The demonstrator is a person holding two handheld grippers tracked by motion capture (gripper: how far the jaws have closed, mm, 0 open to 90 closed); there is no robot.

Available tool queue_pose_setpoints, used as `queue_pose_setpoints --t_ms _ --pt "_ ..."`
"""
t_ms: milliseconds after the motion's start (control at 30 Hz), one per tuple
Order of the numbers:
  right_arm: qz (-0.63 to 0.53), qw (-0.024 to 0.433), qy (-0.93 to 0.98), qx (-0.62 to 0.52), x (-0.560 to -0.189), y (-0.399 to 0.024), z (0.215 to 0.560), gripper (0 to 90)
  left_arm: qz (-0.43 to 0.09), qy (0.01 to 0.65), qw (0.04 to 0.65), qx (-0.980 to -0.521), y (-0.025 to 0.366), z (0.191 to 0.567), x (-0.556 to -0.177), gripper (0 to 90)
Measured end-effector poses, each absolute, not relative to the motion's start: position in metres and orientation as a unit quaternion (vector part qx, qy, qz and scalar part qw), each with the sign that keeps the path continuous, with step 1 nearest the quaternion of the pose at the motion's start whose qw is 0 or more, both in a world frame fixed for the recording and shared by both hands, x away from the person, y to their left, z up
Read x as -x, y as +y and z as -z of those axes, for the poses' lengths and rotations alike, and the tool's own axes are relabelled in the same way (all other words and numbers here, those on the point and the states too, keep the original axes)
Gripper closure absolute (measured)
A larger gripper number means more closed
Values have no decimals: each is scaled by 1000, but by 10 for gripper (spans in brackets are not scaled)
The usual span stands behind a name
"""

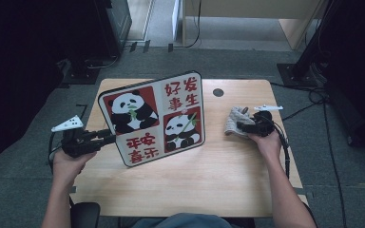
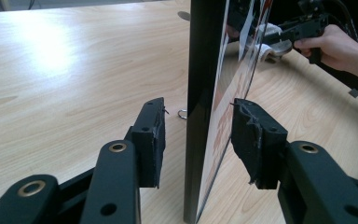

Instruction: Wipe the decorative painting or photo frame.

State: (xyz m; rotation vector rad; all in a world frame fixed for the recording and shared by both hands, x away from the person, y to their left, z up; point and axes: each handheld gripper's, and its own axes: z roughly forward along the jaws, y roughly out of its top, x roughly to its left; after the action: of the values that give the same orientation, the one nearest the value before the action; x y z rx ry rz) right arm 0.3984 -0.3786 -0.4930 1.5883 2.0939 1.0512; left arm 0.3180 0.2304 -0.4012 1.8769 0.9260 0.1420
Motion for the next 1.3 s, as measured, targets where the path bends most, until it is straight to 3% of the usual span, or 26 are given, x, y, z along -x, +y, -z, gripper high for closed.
queue_pose_setpoints --t_ms 433,1300 --pt "-371 165 730 -550 -379 -381 474 275 -57 395 483 -779 241 408 -315 525" --pt "-396 191 731 -522 -314 -373 454 336 -66 411 435 -799 240 440 -337 493"
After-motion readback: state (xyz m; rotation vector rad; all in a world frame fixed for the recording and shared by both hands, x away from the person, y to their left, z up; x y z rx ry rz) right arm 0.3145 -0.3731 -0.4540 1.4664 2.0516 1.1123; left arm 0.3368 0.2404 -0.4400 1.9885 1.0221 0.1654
